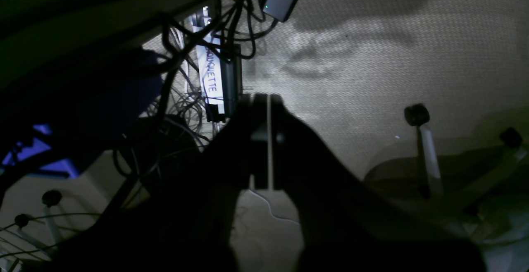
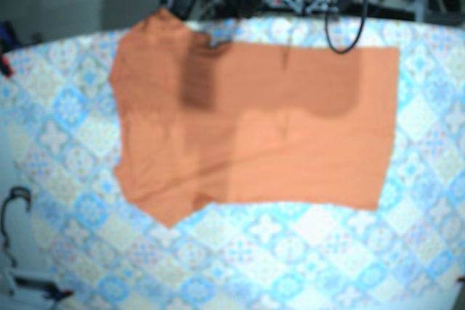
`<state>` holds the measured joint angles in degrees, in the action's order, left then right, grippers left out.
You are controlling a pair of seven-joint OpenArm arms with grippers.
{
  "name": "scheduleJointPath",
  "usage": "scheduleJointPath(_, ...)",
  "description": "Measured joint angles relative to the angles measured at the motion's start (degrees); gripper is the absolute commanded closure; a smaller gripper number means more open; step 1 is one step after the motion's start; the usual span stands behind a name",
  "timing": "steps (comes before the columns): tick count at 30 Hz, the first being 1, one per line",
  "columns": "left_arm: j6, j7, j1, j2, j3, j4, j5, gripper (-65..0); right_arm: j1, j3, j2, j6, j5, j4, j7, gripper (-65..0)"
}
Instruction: Fold the T-shirt properly
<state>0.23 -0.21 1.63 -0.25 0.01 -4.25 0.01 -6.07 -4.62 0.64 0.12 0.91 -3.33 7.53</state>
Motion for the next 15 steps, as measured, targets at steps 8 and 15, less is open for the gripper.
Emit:
scheduleJointPath(8, 0.0, 0.0, 0.0, 0.1, 0.0, 0.0, 0.0, -0.2, 0.0, 0.0, 0.0, 0.0, 0.0, 0.0, 0.0, -0.5)
scheduleJointPath(15, 0.0, 0.0, 0.0, 0.1, 0.0, -0.1, 0.0, -0.2, 0.0, 0.0, 0.6, -0.3, 0.0, 0.0, 0.0, -0.5)
